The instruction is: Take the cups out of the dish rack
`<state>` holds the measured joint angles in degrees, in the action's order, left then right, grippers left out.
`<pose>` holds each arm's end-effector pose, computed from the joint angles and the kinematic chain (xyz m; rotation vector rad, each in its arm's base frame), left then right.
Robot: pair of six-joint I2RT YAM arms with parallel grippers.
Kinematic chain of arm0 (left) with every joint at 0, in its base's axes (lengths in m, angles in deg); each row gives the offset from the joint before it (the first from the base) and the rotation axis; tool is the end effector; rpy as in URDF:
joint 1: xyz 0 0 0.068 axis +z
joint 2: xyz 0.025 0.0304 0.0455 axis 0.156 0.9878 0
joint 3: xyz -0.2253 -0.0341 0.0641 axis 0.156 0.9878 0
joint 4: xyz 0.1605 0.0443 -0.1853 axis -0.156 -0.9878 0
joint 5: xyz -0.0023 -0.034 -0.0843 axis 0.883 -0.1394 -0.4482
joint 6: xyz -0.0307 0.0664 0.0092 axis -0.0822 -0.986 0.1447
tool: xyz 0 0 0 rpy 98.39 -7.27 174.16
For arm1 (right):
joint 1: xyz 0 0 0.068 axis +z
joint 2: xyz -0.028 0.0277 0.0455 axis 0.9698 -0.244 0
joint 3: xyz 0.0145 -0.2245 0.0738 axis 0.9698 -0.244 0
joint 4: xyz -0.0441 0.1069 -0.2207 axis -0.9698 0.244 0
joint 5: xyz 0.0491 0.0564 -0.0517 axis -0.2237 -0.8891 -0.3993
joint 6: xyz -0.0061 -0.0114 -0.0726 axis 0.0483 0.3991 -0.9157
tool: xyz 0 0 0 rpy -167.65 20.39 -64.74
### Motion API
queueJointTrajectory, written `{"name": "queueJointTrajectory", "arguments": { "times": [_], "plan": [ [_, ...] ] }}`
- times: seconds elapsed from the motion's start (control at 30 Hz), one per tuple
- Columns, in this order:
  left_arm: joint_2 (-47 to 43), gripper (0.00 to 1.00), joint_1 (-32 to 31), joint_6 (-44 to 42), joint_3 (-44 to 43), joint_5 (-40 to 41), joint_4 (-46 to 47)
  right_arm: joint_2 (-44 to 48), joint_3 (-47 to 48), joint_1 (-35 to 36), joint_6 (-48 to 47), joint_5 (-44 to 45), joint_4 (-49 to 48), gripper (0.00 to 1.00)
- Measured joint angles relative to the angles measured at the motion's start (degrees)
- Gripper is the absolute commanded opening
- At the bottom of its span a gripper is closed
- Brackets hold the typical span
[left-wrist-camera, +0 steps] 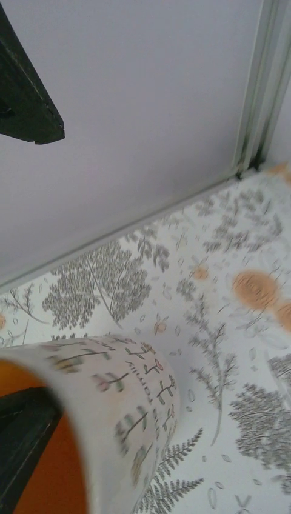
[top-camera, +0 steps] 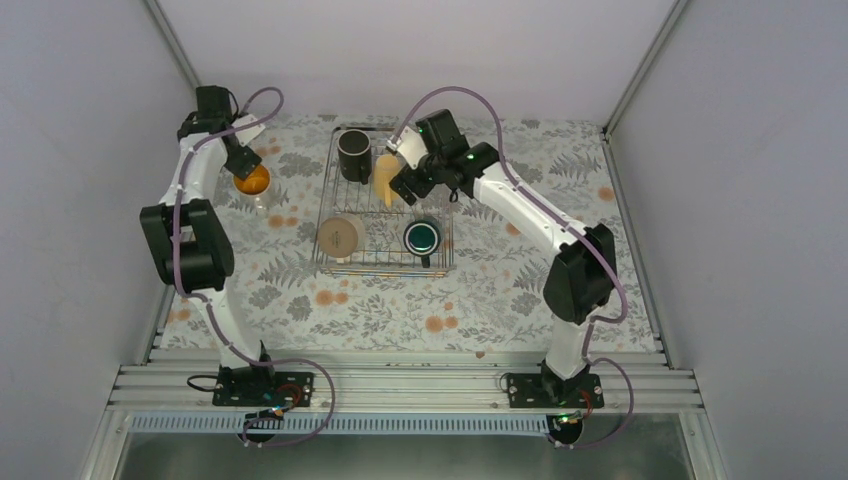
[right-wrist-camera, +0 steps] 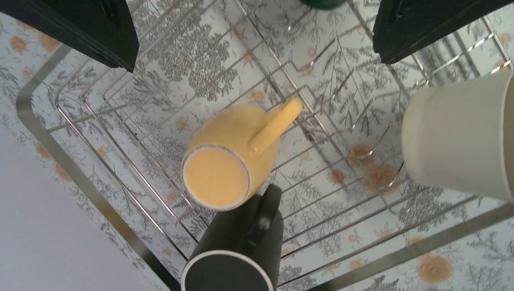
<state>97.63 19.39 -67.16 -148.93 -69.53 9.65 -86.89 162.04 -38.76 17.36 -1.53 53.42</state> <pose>0.4184 0.0889 0.2117 0.7661 2.5291 0.6209 0.3284 0.2546 0.2693 -1.1478 2.0642 0.2437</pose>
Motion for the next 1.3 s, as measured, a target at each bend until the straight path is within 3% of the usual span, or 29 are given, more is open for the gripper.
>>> {"name": "queueJointTrajectory", "arguments": {
  "times": [0.23, 0.77, 1.1, 1.3],
  "plan": [
    [-7.17, 1.0, 0.09, -0.26, -0.24, -1.4, 1.03, -5.51, 4.87, 0.07, 2.29, 0.0, -0.04, 1.0],
    [-9.75, 1.0, 0.09, 1.16, 4.87, -4.13, 3.69, -9.7, 8.7, 0.07, 3.45, 0.0, 0.7, 1.0],
    [-27.34, 1.0, 0.09, 8.92, 13.81, -5.95, 12.96, -18.08, 11.08, 0.83, 5.68, 4.76, 0.87, 1.0],
    [-29.38, 1.0, 0.09, 10.58, 18.08, -5.84, 14.78, -22.23, 13.49, 1.09, 6.25, 9.6, 1.51, 1.0]
  ]
}}
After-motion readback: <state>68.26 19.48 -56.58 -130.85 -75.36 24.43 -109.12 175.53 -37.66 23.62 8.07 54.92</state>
